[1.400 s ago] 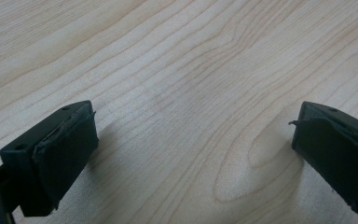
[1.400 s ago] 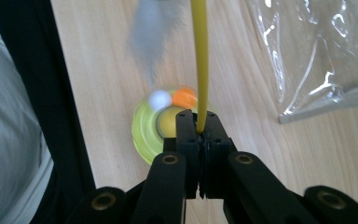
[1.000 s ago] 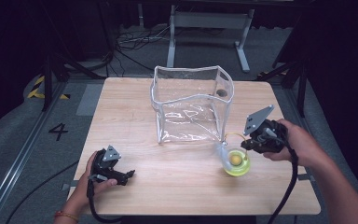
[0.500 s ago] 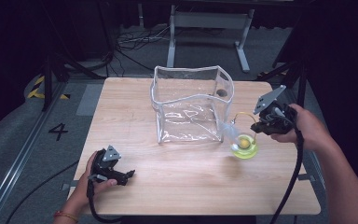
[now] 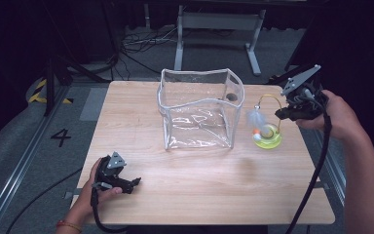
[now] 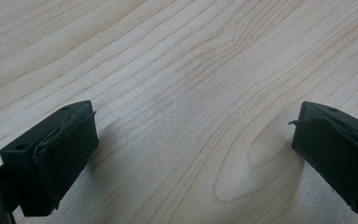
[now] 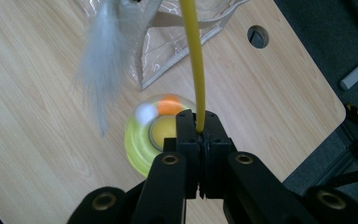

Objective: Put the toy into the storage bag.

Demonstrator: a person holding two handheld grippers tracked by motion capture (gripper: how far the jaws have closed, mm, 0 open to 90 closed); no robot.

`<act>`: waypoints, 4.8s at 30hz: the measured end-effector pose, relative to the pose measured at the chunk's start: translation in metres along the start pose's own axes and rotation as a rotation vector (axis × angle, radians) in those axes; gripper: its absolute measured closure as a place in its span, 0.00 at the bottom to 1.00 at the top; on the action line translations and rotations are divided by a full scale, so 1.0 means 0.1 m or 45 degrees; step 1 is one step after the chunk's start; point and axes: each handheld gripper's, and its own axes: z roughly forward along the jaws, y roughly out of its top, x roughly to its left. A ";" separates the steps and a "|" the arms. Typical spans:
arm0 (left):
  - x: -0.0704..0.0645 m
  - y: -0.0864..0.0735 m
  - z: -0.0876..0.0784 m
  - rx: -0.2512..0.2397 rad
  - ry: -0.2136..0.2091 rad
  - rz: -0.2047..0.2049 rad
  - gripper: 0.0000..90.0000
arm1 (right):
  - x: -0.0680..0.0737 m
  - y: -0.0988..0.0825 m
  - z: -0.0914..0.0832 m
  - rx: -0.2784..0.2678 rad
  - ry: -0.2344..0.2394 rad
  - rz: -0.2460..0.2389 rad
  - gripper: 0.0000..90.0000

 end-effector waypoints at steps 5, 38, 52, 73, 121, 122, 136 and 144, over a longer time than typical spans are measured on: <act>0.00 0.00 -0.01 0.004 0.004 0.006 0.01 | -0.09 0.07 -0.12 -0.007 -0.029 0.009 0.98; 0.00 0.00 -0.01 0.007 -0.010 0.003 0.01 | -0.37 1.03 -0.73 -0.111 -0.114 -0.079 0.98; 0.01 0.00 -0.01 0.011 -0.014 0.005 0.01 | -0.35 1.49 -0.68 -0.166 -0.120 -0.111 0.98; -0.01 -0.01 -0.01 0.008 -0.017 -0.015 0.01 | -0.32 1.88 -0.12 -0.162 -0.064 -0.128 0.98; -0.01 -0.01 -0.01 0.004 -0.009 -0.006 0.01 | -0.04 1.40 1.17 0.009 0.117 -0.159 0.98; -0.01 -0.01 -0.01 0.003 -0.008 -0.005 0.01 | -0.02 1.38 1.21 0.025 0.129 -0.167 0.98; -0.01 -0.01 -0.01 0.002 -0.008 -0.007 0.01 | -0.03 1.32 1.19 0.022 0.140 -0.145 0.97; -0.01 -0.01 -0.01 0.002 -0.007 -0.007 0.01 | -0.02 1.31 1.11 -0.027 0.122 -0.144 0.91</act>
